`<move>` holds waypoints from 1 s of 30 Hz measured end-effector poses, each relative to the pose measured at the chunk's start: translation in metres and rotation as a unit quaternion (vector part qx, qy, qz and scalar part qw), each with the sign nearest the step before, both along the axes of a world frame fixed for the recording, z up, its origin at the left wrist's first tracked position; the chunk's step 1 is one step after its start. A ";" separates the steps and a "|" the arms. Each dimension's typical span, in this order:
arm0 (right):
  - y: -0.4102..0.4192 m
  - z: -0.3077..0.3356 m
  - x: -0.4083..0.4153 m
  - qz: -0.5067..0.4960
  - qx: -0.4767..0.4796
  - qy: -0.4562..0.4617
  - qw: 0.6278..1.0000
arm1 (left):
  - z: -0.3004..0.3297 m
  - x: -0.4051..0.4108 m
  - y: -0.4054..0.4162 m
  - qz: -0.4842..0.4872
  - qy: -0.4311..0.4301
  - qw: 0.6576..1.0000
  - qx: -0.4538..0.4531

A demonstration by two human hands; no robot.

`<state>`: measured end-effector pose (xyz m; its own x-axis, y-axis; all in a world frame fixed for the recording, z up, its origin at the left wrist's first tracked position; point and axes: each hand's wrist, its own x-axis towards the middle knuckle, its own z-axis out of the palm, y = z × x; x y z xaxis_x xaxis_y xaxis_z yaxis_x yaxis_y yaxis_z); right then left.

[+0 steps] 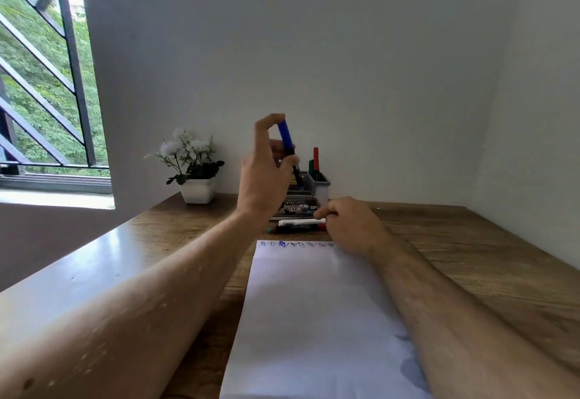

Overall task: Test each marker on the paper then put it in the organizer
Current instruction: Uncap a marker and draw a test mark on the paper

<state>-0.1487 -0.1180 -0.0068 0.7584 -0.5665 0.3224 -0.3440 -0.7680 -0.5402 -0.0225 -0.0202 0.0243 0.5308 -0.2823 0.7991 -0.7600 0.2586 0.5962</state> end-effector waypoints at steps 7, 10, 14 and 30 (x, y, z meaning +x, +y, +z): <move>0.006 -0.001 0.003 0.001 0.013 0.000 1.000 | 0.019 0.006 -0.035 0.021 -0.025 0.999 -0.024; 0.005 0.000 0.002 -0.008 0.017 0.001 1.000 | 0.024 0.011 -0.048 0.020 -0.002 0.999 -0.032; 0.009 0.001 0.004 -0.002 0.011 0.010 1.000 | 0.024 0.018 -0.064 0.047 -0.022 0.998 0.032; 0.011 0.006 0.005 0.003 -0.011 0.026 1.000 | 0.015 0.017 -0.077 0.160 -0.065 0.943 0.284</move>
<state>-0.1440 -0.1075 -0.0012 0.7776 -0.5555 0.2946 -0.3673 -0.7816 -0.5042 -0.0058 -0.0971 0.0396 0.5689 -0.5271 0.6312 -0.8215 -0.3289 0.4658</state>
